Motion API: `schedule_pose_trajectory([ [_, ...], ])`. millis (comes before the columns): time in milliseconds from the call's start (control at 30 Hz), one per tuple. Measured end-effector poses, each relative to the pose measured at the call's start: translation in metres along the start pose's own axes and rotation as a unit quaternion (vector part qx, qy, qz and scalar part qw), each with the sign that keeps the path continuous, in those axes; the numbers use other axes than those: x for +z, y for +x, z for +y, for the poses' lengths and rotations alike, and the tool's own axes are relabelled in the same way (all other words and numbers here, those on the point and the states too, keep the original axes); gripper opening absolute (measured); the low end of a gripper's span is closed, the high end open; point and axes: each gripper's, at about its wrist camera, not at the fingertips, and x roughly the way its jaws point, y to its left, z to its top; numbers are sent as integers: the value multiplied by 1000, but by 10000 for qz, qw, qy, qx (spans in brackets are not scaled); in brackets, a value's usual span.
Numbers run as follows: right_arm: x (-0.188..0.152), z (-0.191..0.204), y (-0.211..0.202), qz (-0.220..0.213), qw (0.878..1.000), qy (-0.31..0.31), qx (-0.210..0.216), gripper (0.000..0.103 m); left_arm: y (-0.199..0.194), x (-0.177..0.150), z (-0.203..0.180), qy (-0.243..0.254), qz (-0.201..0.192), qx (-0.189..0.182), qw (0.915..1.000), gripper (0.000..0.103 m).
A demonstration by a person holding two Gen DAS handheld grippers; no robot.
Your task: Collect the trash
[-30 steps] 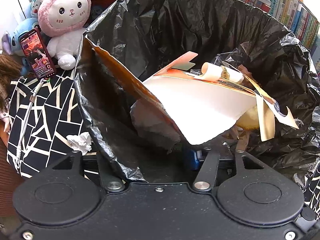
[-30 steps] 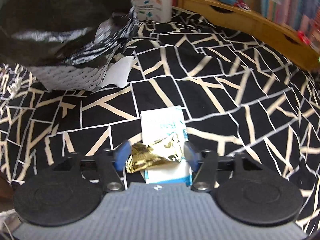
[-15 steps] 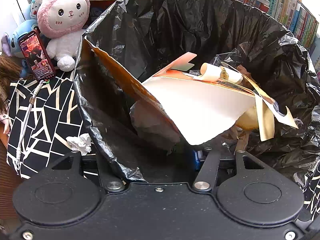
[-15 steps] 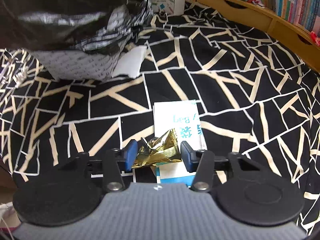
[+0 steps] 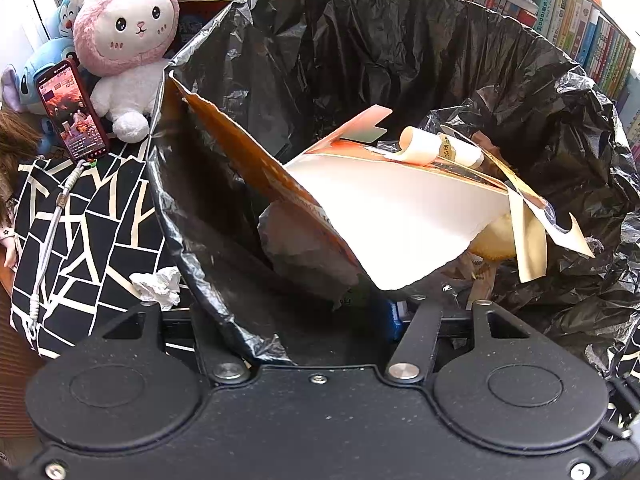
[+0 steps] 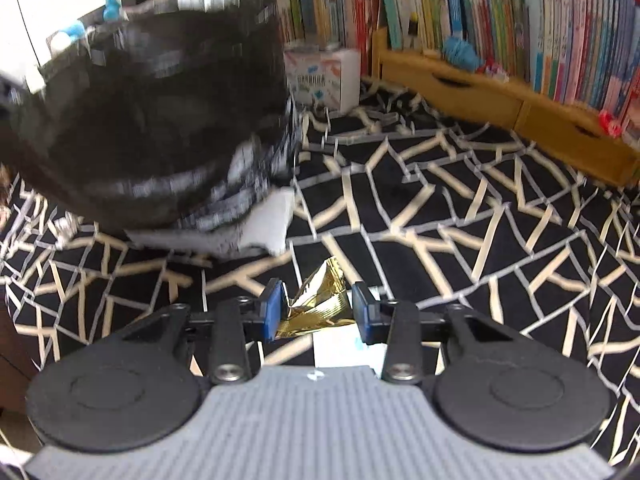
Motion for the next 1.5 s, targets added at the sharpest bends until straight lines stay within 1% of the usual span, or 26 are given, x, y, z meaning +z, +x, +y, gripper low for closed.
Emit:
schedule_pose_trajectory([
  [167,28,-1,-28,-410,9991,112,54,42,0,0,0,6,3,1,10000,58],
  [300,52,3,-57,-862,9961,109,137,42,0,0,0,2,4,-1,10000,58],
  [500,88,10,-99,-1640,9857,65,377,42,0,0,0,1,3,0,10000,58],
  [667,114,22,-112,-2004,9767,10,773,42,0,0,0,4,3,0,10000,58],
  [867,136,48,-96,-2044,9725,-139,1104,43,0,0,0,5,1,1,10000,58],
  [967,141,63,-88,-2025,9712,-169,1240,46,0,-1,0,9,-13,-4,10000,58],
  [1033,147,68,-75,-1926,9713,-104,1390,47,0,-1,0,4,-29,-4,10000,58],
  [1233,166,85,-36,-1652,9751,-24,1483,48,0,-1,0,26,-21,-10,10000,59],
  [1267,167,86,-33,-1622,9754,-29,1494,51,0,-1,0,27,-22,-10,10000,59],
  [1300,168,88,-31,-1599,9754,-29,1514,59,0,-1,0,34,-21,-10,10000,59],
  [1333,169,89,-29,-1583,9754,-23,1532,62,0,-2,0,42,-19,-10,10000,59],
  [1367,170,90,-29,-1594,9753,0,1529,70,0,-1,0,47,-18,-12,10000,59],
  [1400,170,89,-29,-1616,9749,24,1528,73,0,-1,0,49,-17,-14,10000,59],
  [1500,168,84,-34,-1675,9739,129,1528,76,0,-2,0,30,-31,-14,10000,59],
])
